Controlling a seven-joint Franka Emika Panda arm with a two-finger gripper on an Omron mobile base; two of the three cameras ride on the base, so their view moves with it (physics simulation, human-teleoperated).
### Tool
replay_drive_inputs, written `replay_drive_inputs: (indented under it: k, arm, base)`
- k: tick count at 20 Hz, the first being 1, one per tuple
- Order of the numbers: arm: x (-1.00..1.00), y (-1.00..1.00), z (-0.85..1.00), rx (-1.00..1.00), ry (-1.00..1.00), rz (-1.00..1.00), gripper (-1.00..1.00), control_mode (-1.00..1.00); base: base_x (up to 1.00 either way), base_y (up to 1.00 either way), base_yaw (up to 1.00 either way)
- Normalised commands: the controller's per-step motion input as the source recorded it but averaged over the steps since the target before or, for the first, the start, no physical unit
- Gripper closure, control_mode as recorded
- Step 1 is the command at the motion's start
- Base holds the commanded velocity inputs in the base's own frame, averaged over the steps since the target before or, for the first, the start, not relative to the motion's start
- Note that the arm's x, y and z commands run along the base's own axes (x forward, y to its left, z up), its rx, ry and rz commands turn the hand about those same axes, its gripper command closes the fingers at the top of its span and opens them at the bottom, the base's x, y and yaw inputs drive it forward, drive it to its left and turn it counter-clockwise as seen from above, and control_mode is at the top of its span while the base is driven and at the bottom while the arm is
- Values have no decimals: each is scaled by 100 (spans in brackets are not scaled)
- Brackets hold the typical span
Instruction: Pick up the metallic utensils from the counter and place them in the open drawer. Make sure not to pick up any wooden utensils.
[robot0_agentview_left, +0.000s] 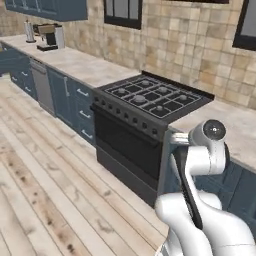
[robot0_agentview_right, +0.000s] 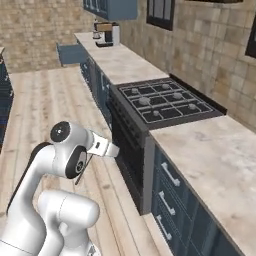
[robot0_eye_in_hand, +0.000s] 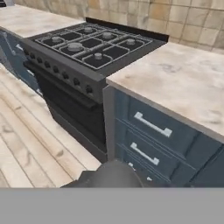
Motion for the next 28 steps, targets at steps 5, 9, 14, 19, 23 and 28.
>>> replay_drive_inputs:
  k: [5, 9, 14, 19, 23, 28]
  arm:
    - [0, 0, 0, 0, 0, 0, 100, 100]
    - [0, 0, 0, 0, 0, 0, 100, 100]
    - [0, 0, 0, 0, 0, 0, 100, 100]
    - [0, 0, 0, 0, 0, 0, 100, 100]
    - [0, 0, 0, 0, 0, 0, 100, 100]
    - [0, 0, 0, 0, 0, 0, 100, 100]
  base:
    - [100, 0, 56]
    - [100, 0, 46]
    - [100, 1, 34]
    - [100, 1, 28]
    - [100, 0, 29]
    - [100, -4, 22]
